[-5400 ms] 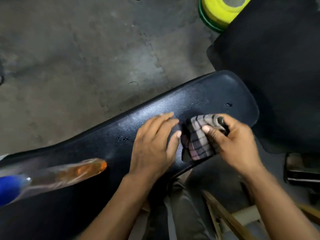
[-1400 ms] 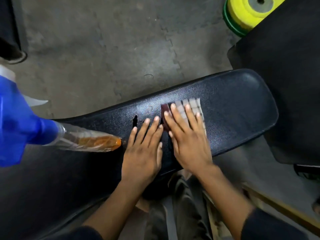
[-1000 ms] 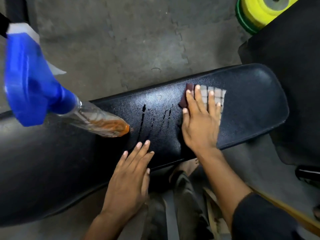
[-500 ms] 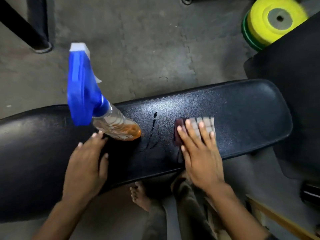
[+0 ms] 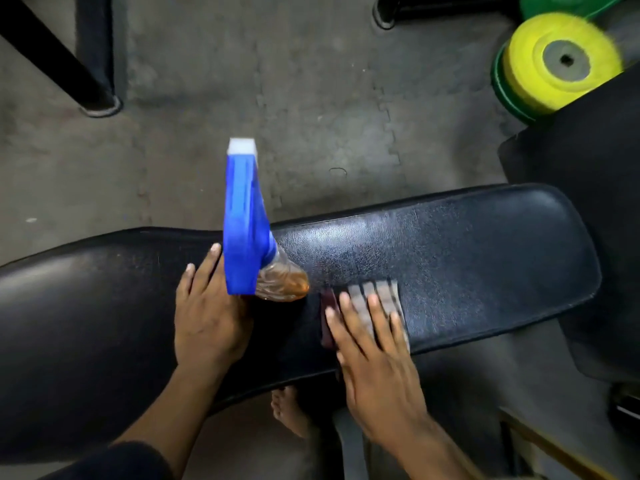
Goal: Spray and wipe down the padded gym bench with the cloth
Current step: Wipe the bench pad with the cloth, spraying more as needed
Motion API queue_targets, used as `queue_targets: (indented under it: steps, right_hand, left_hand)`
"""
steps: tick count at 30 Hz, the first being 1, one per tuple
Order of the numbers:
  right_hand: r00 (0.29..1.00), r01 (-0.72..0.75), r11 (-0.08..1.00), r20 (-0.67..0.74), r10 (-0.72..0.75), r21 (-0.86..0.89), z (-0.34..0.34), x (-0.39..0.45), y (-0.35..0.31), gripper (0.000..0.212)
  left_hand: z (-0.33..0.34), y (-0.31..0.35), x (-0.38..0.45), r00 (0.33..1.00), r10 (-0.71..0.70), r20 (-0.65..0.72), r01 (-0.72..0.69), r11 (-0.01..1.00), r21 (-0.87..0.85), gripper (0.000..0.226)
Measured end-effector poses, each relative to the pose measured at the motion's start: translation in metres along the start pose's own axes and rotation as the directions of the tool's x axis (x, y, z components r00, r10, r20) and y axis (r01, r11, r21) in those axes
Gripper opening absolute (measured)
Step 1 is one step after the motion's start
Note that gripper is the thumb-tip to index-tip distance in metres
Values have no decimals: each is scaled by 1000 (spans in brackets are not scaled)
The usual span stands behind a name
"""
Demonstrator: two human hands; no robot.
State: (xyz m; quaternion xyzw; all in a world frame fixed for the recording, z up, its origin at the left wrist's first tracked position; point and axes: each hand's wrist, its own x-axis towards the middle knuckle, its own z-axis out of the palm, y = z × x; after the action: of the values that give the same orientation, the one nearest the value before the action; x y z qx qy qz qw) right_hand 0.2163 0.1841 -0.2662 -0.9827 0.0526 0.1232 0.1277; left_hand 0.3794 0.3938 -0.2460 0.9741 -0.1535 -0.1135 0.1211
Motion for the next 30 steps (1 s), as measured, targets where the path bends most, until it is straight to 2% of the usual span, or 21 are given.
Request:
queue_targets:
  steps: [2, 4, 8, 11, 14, 17, 20, 22, 25, 26, 28, 30]
  right_hand:
    - [998, 31, 998, 60, -28, -49, -2, -16, 11, 77]
    - [998, 11, 998, 61, -8, -59, -12, -3, 23, 73]
    - [978, -208, 978, -29, 208, 5, -35, 81, 25, 65]
    - [962, -272, 962, -19, 273, 20, -39, 131, 10, 65]
    - [967, -251, 968, -39, 250, -6, -29, 116, -7, 68]
    - [968, -244, 970, -61, 244, 13, -9, 60, -29, 72]
    - [974, -222, 973, -20, 224, 64, 10, 9, -55, 75]
    - [985, -173, 982, 5, 173, 81, 12, -5, -53, 73]
    - [992, -126, 990, 35, 124, 63, -3, 3, -29, 68]
    - [990, -139, 989, 37, 137, 58, -9, 11, -19, 69]
    - [983, -183, 981, 26, 182, 60, -24, 38, 4, 70]
    - [976, -219, 972, 3, 220, 81, -38, 78, 25, 67]
  left_hand:
    - [-3, 1, 1, 999, -26, 20, 26, 1000, 1, 29]
    - [-5, 4, 1, 998, -57, -10, 57, 998, -5, 21]
    - [-6, 4, 4, 999, -34, -2, 34, 999, -11, 27]
    - [-4, 1, 2, 997, -68, 28, 67, 997, 22, 23]
    - [-2, -1, 1, 997, -66, 26, 66, 998, 24, 27]
    - [-2, -1, 3, 995, -85, 58, 83, 996, 39, 36]
    - [-3, 0, 2, 986, -106, 129, 102, 994, 37, 44]
    - [-2, -1, 2, 988, -122, 98, 120, 992, 30, 49]
    - [-4, 1, 1, 994, -94, 54, 92, 995, 38, 52]
    - [0, -1, 1, 996, -69, 48, 67, 997, 47, 55]
    - [-5, 0, 3, 990, -61, 129, 52, 996, 67, 69]
    - [-1, -3, 0, 990, -78, 114, 65, 992, 109, 72]
